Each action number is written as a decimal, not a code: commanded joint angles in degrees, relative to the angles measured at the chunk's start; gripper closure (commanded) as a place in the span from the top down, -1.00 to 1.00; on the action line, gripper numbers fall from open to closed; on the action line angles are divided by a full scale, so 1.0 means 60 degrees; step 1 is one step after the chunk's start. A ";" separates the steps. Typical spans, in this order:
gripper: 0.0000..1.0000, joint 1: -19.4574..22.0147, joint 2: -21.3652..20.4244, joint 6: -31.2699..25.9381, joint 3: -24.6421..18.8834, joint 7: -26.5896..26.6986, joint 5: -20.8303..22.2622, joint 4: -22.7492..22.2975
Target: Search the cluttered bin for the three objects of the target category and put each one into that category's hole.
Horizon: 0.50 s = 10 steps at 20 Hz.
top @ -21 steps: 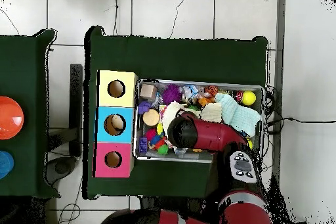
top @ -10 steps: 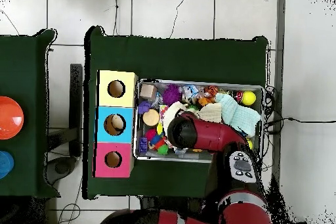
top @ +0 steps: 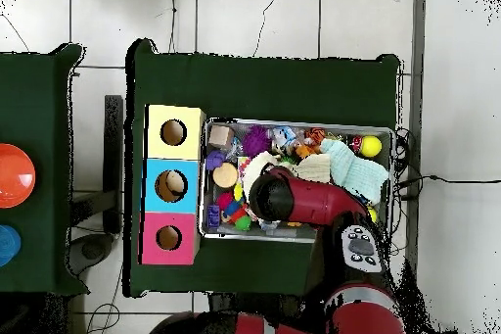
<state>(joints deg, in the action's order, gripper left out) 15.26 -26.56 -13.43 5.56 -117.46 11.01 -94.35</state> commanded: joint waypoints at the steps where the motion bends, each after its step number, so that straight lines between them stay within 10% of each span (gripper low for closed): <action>1: -1.00 0.0297 -0.0353 -0.2107 -0.0552 0.0163 0.0089 -0.0448; 5: -1.00 0.0310 -0.1996 -0.3900 -0.0225 0.0948 0.0160 -0.0515; 10: -1.00 0.0596 -0.2482 -0.5325 -0.0339 0.1797 0.0508 0.0271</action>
<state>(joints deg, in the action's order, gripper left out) 16.02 -35.06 -32.25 5.58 -117.46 11.05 -94.32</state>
